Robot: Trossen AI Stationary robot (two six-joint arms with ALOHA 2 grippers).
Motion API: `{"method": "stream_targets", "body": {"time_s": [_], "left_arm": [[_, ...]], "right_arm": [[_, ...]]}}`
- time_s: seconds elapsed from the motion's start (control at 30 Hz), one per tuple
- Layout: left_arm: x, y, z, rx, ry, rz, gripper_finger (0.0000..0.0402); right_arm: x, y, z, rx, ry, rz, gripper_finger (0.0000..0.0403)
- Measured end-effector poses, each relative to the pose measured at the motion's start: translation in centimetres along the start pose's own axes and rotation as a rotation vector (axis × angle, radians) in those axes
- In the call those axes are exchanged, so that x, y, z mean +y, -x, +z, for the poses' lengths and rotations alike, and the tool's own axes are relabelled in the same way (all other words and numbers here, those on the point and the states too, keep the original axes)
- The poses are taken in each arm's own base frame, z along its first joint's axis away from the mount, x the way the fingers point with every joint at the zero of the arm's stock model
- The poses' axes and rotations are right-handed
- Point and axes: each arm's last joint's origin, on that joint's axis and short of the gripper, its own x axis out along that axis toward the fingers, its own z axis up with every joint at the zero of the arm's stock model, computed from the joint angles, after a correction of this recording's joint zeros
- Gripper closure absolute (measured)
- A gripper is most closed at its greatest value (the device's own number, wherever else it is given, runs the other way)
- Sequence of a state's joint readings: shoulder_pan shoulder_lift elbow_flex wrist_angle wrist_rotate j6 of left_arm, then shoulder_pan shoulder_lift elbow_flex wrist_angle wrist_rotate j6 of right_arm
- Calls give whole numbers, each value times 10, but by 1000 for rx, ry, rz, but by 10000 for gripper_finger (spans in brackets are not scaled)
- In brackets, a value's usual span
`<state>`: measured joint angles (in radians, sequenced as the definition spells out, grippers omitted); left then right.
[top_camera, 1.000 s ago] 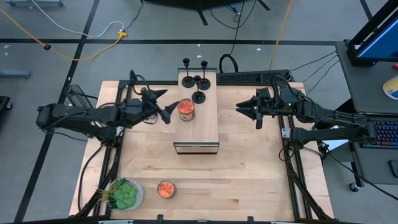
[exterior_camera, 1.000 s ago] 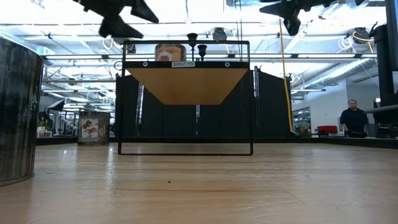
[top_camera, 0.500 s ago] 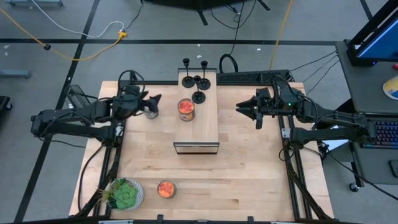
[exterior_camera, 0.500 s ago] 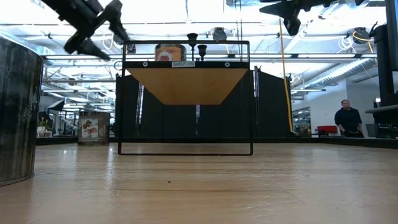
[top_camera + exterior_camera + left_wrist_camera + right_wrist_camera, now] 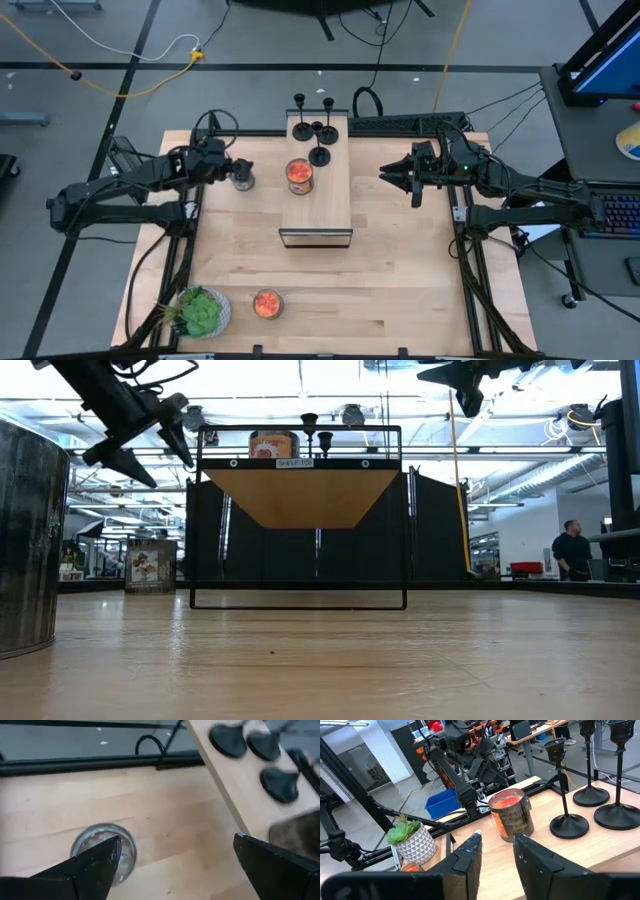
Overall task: Pick & Place candle stick holders
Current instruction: Put the brown scented candle on the shelf
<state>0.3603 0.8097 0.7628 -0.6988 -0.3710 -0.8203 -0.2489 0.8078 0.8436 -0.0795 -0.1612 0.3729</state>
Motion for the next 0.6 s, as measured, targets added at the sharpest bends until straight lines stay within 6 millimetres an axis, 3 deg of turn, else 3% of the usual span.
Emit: {"method": "stream_targets", "body": {"time_s": [0.23,0.6], "left_arm": [[2,0,-5,95,25,-26,11],[25,0,-12,191,247,208,11]], "right_arm": [[0,0,0,0,18,0,298],[0,0,-1,9,55,-3,298]]}}
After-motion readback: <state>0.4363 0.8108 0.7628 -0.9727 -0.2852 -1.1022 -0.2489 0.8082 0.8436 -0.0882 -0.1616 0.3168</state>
